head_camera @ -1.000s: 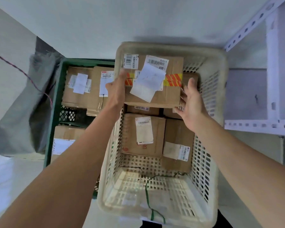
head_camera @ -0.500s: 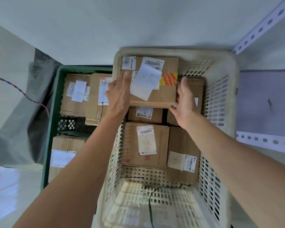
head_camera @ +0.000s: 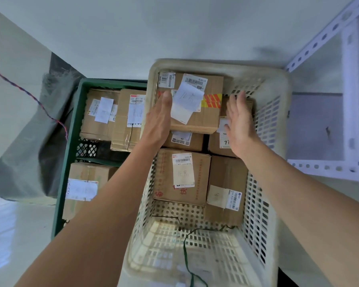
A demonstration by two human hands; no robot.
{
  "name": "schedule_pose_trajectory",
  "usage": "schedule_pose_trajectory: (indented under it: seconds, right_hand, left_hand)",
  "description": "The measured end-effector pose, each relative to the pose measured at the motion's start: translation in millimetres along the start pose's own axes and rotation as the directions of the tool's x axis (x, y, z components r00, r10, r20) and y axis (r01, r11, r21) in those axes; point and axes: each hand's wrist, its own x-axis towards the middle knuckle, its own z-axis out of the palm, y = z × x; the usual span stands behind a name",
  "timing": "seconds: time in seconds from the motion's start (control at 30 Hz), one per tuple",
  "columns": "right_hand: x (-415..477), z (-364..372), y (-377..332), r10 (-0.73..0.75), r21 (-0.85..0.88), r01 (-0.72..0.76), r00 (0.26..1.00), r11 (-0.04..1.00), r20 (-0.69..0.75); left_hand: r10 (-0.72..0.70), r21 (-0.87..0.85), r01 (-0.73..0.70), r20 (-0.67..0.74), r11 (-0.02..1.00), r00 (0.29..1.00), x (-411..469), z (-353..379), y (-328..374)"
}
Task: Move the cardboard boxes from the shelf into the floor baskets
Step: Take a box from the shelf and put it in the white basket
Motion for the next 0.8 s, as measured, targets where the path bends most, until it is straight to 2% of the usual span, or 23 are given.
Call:
schedule_pose_trajectory:
  seconds: [0.13,0.27,0.4,0.57,0.8]
  right_hand:
    - [-58,9,-52,-0.153,0.019,0.153,0.988,0.988,0.01]
    - [-145,24,-115,-0.249,0.002,0.25,0.966,0.968,0.066]
    - [-232,30,-175,-0.34,0.028,0.339,0.939,0.94,0.056]
    - [-333,27,-237,-0.414,0.068,0.411,0.91,0.909,0.028]
    - [-460,7,-292,-0.499,0.082,0.493,0.864,0.866,0.072]
  left_hand:
    - [0.04,-0.127,-0.037,0.021,0.991,0.999,-50,-11,50]
    - [0.106,-0.217,-0.094,0.043,0.972,0.993,-121,-26,124]
    - [0.15,-0.279,-0.138,0.021,0.95,0.988,-195,-44,201]
    - [0.274,-0.25,-0.255,0.045,0.934,0.961,-284,-57,274]
    - [0.386,-0.273,-0.358,0.054,0.893,0.921,-393,-41,344]
